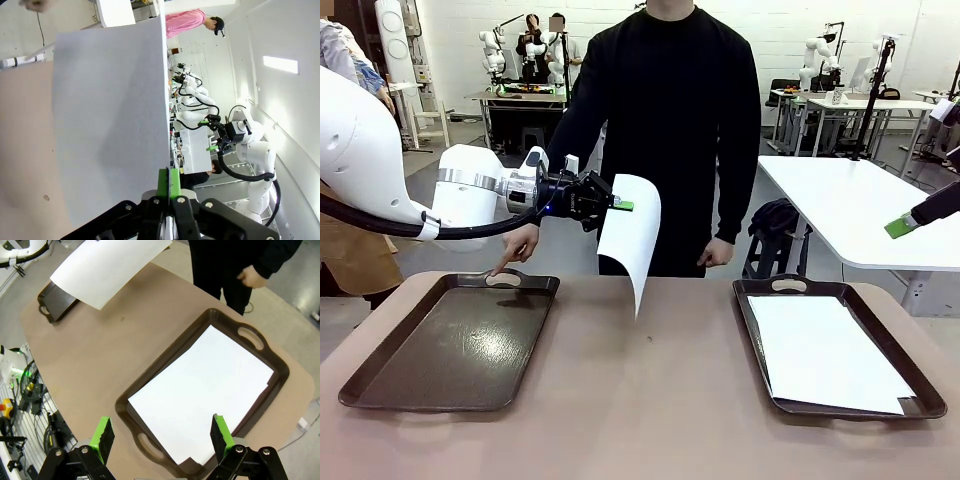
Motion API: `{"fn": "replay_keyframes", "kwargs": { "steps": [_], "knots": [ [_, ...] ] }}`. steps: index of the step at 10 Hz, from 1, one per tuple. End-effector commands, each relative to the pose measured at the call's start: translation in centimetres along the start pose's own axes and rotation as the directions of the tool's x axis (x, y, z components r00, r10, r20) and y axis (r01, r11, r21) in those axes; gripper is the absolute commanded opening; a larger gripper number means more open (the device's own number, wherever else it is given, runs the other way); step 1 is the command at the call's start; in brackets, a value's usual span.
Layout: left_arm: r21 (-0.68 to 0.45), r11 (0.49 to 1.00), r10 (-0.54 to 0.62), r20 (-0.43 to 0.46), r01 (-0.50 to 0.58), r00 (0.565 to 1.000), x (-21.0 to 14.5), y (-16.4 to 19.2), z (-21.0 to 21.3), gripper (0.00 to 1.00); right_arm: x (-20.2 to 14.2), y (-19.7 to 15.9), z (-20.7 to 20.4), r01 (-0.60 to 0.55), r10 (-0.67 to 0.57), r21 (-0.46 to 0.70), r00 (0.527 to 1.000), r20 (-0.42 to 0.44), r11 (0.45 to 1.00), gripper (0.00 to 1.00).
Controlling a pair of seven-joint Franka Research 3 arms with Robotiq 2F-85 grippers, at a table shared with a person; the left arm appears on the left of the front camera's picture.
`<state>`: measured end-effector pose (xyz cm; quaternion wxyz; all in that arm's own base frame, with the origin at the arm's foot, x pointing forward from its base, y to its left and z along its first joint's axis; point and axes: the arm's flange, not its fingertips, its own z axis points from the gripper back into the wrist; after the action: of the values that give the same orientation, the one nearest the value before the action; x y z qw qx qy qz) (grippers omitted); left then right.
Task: Sort the A4 documents.
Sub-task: Place the A4 Paper in the designated Handle tray.
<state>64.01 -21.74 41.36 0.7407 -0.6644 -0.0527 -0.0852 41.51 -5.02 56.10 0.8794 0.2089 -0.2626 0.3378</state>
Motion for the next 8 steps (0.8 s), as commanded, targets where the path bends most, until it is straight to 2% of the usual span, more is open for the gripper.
{"fn": "replay_keyframes", "kwargs": {
  "steps": [1,2,4,6,7,8],
  "knots": [
    [0.0,1.0,-0.001,0.001,0.001,1.0,0.0,-0.1,0.0,0.0,0.0,0.0,-0.1,-0.001,0.001,0.005,1.0,0.003,1.0,1.0],
    [0.0,1.0,0.0,0.0,0.0,1.0,0.0,0.0,0.0,0.01,0.0,0.0,-0.1,-0.001,0.001,0.005,1.0,0.003,1.0,1.0],
    [0.07,0.995,-0.071,-0.066,0.075,0.995,-0.7,-1.8,0.1,0.01,0.0,0.0,-0.1,-0.001,0.001,0.005,1.0,0.003,1.0,1.0],
    [0.184,0.979,-0.071,-0.071,0.083,0.995,-3.5,-2.6,3.1,0.01,0.0,0.0,-0.1,-0.001,0.001,0.005,1.0,0.003,1.0,1.0],
    [0.223,0.973,-0.031,-0.1,0.053,0.995,-5.4,-1.8,6.5,0.01,0.0,0.0,-0.1,-0.001,0.001,0.005,1.0,0.003,1.0,1.0],
    [0.221,0.975,-0.001,-0.088,0.021,0.996,-6.7,-1.6,8.5,0.01,0.0,0.0,-0.1,-0.001,0.001,0.005,1.0,0.003,1.0,1.0]
  ]
}}
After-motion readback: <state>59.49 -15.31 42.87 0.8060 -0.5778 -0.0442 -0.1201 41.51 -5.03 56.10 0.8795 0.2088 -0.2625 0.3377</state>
